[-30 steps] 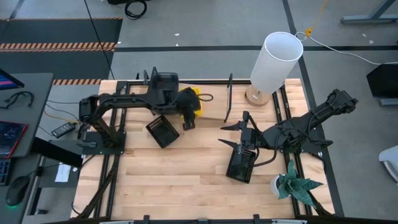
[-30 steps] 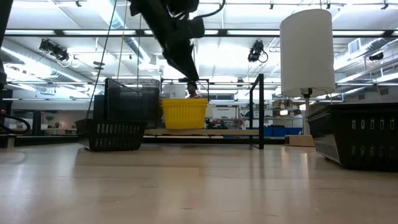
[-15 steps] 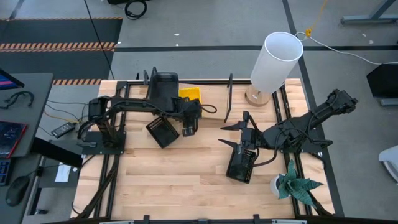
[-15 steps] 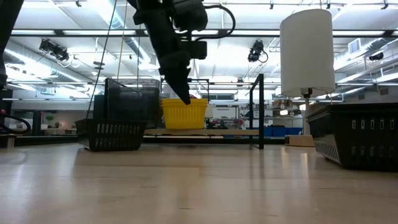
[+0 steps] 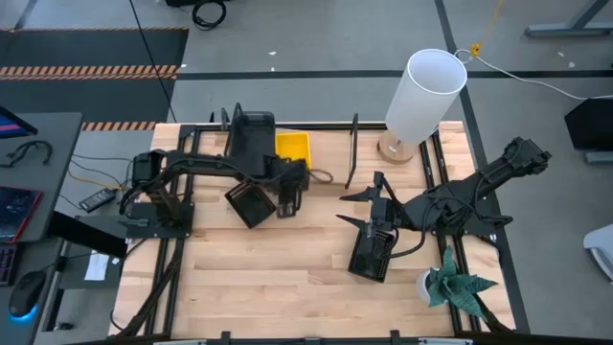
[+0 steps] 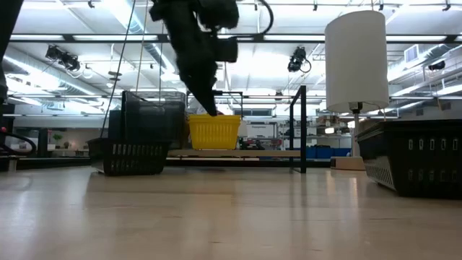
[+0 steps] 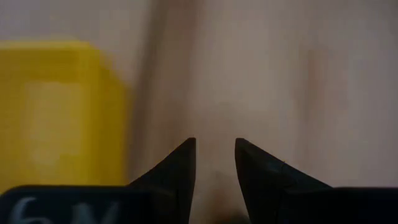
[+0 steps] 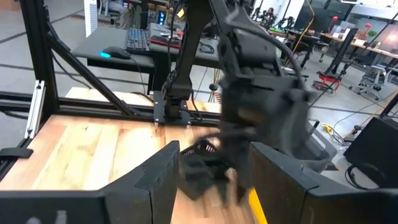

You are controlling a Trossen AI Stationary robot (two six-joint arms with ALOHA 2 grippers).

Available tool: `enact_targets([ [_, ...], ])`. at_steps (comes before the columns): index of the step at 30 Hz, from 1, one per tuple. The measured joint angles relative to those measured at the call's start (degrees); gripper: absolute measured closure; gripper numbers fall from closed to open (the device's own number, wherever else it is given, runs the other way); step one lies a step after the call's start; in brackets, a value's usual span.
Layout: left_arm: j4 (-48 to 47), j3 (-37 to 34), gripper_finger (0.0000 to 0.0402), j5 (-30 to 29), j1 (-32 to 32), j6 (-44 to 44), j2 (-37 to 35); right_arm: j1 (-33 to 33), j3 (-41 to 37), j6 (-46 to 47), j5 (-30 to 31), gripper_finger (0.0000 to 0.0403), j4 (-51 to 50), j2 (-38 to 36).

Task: Stack baskets on shelf by color
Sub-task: Stack the left black bin on top of the right black bin

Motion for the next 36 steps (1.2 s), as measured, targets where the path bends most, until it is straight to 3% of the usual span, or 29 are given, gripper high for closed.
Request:
enact_targets([
  [5,-10.20,-0.87,0.0283,1.11,-4.41,-5.87,-2.48,0.50,0.00,0.83,0.02,0.0208,-0.88,0.00],
  [9,-11.24,-4.83,0.0283,0.89,-8.34,-12.46,-4.13,1.52,0.00,1.25,0.04,0.0208,-1.39,0.00],
  [14,-12.77,-8.23,0.0278,-9.01,-12.10,-22.51,-4.39,2.23,0.00,1.21,0.13,0.0208,-0.45,0.00],
  [20,-10.85,-12.35,0.0232,-12.73,-13.51,-27.79,-4.42,2.11,0.00,0.85,0.20,0.0208,0.42,0.00],
  [28,-0.92,-20.22,0.0179,-8.54,-11.74,-28.52,-4.41,1.87,0.00,0.79,0.18,0.0208,0.41,0.00],
  [32,0.41,-22.82,0.0200,-5.93,-10.25,-29.38,-4.41,1.86,0.00,0.69,0.20,0.0208,0.41,0.00],
  [36,0.92,-23.37,0.0259,-2.97,-10.56,-29.35,-4.41,1.86,0.00,0.19,0.18,0.0208,0.46,0.00],
])
